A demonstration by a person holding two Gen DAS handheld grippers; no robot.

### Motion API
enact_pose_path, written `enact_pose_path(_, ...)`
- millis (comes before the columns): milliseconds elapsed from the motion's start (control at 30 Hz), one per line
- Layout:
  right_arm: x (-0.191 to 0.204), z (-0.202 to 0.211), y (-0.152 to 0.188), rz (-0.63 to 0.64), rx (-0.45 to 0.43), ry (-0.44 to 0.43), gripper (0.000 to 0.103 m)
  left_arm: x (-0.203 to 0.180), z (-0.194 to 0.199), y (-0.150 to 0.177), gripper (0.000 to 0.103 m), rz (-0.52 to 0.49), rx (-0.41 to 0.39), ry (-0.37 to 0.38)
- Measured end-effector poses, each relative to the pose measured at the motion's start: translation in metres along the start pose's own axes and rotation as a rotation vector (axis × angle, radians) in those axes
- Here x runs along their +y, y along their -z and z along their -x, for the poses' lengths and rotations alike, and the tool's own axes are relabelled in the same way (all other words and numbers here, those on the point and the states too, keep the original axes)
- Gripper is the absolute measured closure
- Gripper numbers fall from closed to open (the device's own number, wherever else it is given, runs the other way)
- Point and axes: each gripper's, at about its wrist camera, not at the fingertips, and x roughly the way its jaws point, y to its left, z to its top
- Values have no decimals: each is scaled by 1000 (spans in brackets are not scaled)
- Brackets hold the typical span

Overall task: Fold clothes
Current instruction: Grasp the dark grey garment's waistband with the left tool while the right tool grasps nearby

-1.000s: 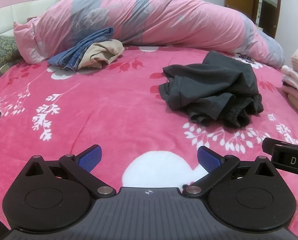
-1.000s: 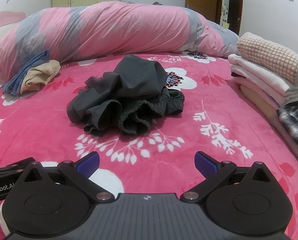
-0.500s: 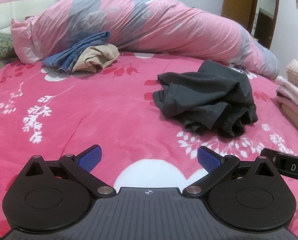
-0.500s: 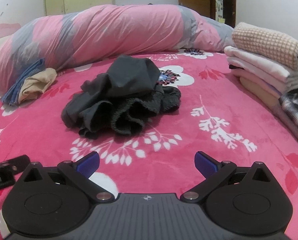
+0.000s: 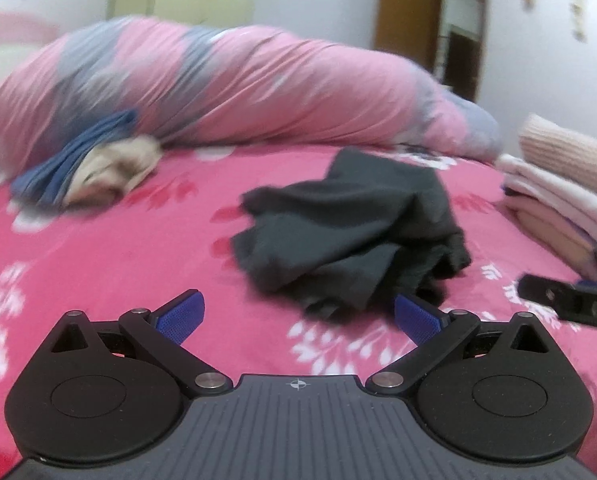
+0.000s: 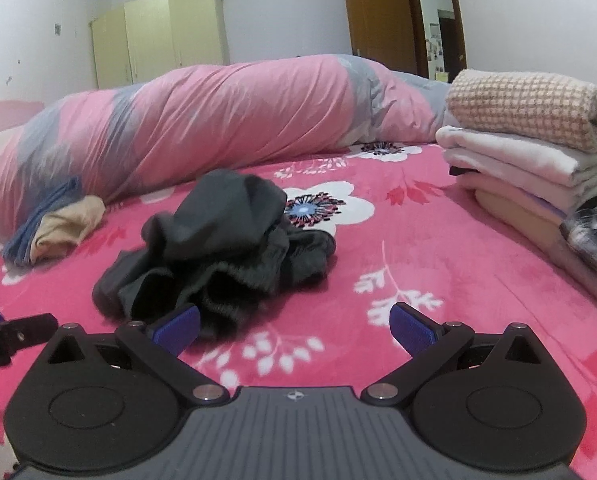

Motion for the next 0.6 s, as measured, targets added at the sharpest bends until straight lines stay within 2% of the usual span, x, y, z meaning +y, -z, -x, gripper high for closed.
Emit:
enact_pose_path(133,-10,-25,-10,5,-1,-31,11,-21,-23,-3,13,-117,-2,61)
enact_pose_path(200,-17,-40,-15,-13,15,-56,22,-31,-37,-2,32,-161,17,75)
enact_pose_path(233,-20,-48,-17,-26,28,-71,27,-34,-41,-1,36,-173,25,79)
enact_pose_path(267,-22,-53,-18,-37,39,-91,31,-37,-46,1,47,-184,31,88)
enact_pose_path(300,-23,-56,-18,-45,44,-117,32,-40,-49,3,51,-194,35,107)
enact_pose_path(367,-24,-60,-17,-45,43,-175,35,-44,-51,9,51,-213,32,147)
enact_pose_path(433,-22,-62,-14,-31,36,-238,43,-50,-52,15,54,-239,38,181)
enact_pose_path(500,-18,-66,-12,-7,44,-275,44,-58,-58,19,54,-256,55,204)
enact_pose_path(600,-10,-81,-12,47,70,-261,50,-64,-72,19,53,-246,64,193)
